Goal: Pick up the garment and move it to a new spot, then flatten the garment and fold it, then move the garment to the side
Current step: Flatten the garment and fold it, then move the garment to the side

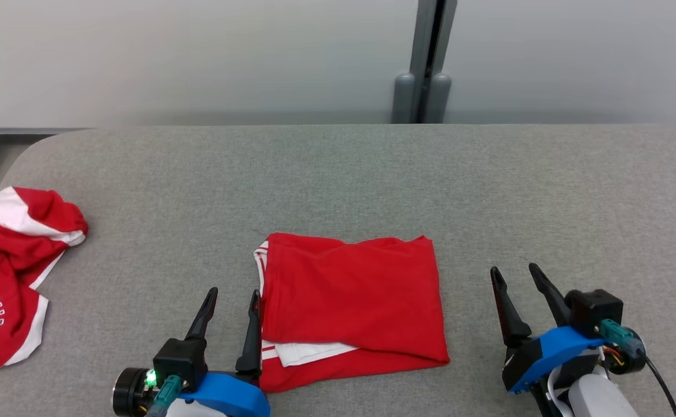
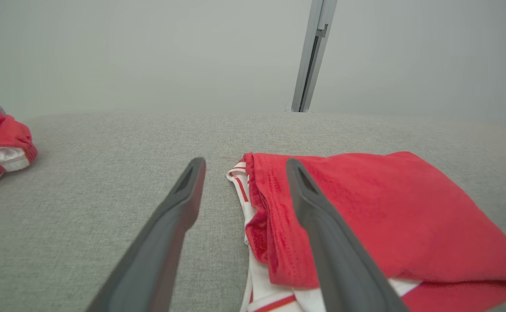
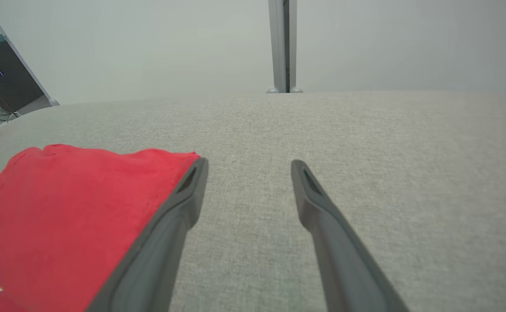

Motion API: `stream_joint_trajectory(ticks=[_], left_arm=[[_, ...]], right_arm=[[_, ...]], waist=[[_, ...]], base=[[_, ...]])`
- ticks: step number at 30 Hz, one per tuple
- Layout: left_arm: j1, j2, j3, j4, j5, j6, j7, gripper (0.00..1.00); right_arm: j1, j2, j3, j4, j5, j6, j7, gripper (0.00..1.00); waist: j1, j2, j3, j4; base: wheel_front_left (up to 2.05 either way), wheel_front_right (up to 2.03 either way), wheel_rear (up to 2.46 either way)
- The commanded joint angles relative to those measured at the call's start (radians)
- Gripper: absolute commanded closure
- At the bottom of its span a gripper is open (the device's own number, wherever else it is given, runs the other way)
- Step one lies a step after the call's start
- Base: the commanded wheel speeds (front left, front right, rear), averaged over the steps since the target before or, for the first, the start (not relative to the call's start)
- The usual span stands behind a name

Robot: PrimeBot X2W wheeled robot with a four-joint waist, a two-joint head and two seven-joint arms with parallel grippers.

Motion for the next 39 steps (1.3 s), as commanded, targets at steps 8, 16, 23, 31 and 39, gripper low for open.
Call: stream_joint_trajectory(ticks=[8,16,23,31,39], left_arm=[[0.052,0.0,0.038,0.012,0.017,0.041,-0.002,0.0],[0.09,0.0,0.062,0.019,0.022,0.045,-0.002,0.0],[0.091,0.0,0.063,0.018,0.019,0.037,-0.002,0.0],[0.096,0.0,0.061,0.016,0.008,0.039,-0.002,0.0],[0.077,0.0,0.042,0.013,-0.001,0.033,-0.002,0.0]], right_arm=[[0.071,0.013,-0.04,0.017,-0.062,0.0,-0.004,0.0],[0.102,0.014,-0.04,0.019,-0.04,0.0,-0.004,0.0],[0.107,0.014,-0.028,0.015,-0.023,0.0,-0.004,0.0],[0.105,0.014,-0.019,0.015,-0.02,0.0,-0.004,0.0],[0.084,0.014,-0.012,0.02,-0.009,0.0,-0.004,0.0]], waist=[[0.0,0.0,-0.051,-0.053],[0.0,0.0,-0.079,-0.048],[0.0,0.0,-0.079,-0.039],[0.0,0.0,-0.075,-0.038],[0.0,0.0,-0.048,-0.015]], base=[[0.0,0.0,0.0],[0.0,0.0,0.0],[0.0,0.0,0.0],[0.0,0.0,0.0],[0.0,0.0,0.0]])
